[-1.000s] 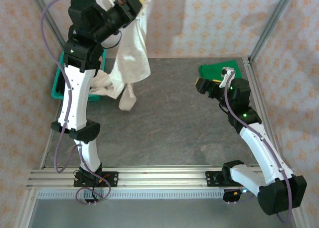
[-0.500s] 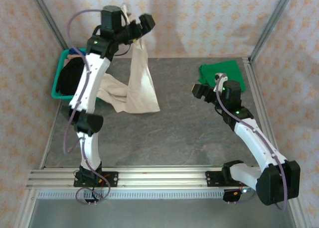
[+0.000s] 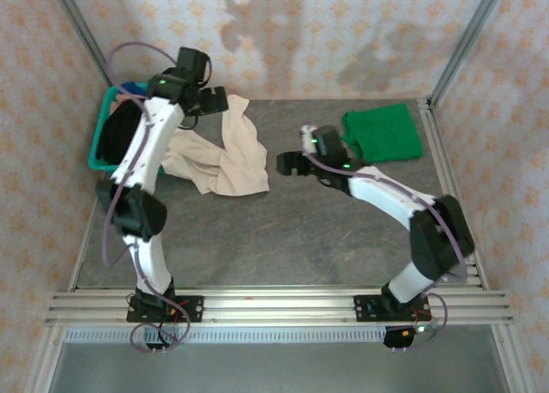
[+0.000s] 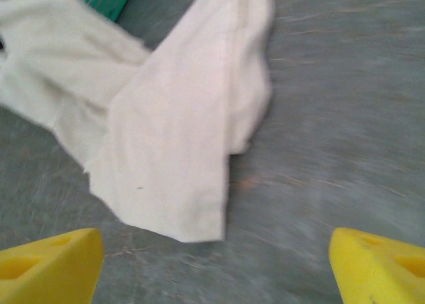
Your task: Fold and stack the t-shirts
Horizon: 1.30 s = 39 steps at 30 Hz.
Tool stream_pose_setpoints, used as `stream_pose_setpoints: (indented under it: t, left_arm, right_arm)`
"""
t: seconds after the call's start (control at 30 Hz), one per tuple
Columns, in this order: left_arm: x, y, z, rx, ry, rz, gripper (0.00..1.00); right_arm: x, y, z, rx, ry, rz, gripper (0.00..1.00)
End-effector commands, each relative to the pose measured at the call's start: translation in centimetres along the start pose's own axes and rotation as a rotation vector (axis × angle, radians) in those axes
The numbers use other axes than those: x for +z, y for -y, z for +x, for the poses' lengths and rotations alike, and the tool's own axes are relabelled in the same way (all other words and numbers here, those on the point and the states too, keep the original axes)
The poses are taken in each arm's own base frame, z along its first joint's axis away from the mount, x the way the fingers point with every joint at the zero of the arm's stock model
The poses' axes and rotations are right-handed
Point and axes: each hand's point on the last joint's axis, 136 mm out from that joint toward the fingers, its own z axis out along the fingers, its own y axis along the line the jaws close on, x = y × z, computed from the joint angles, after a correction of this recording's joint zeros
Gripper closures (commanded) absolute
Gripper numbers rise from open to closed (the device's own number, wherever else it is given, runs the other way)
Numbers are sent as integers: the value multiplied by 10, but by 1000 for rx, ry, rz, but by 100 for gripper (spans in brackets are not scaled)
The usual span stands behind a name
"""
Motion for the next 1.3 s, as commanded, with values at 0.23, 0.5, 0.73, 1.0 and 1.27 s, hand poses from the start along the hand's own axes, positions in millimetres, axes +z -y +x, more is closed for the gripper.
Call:
stream_pose_setpoints:
  t: [0.23, 0.5, 0.73, 1.0, 1.27]
  left_arm:
    - [-46, -113, 67, -331, 126, -21, 0]
    - [-64, -126, 87, -338, 145, -9, 0]
    - [-73, -118, 82, -335, 190, 49, 1]
    - [-86, -118, 76, -315, 252, 66, 2]
    - [-61, -104, 88, -313, 162, 126, 7]
  right_arm:
    - [123, -28, 58, -403, -281, 137, 7]
    - [123, 7, 25, -391, -249, 418, 79]
    - [-4, -45, -71, -237, 85, 324, 100]
    - [-127, -77, -118, -161, 316, 209, 100]
    - [-60, 34, -87, -2, 60, 492, 67]
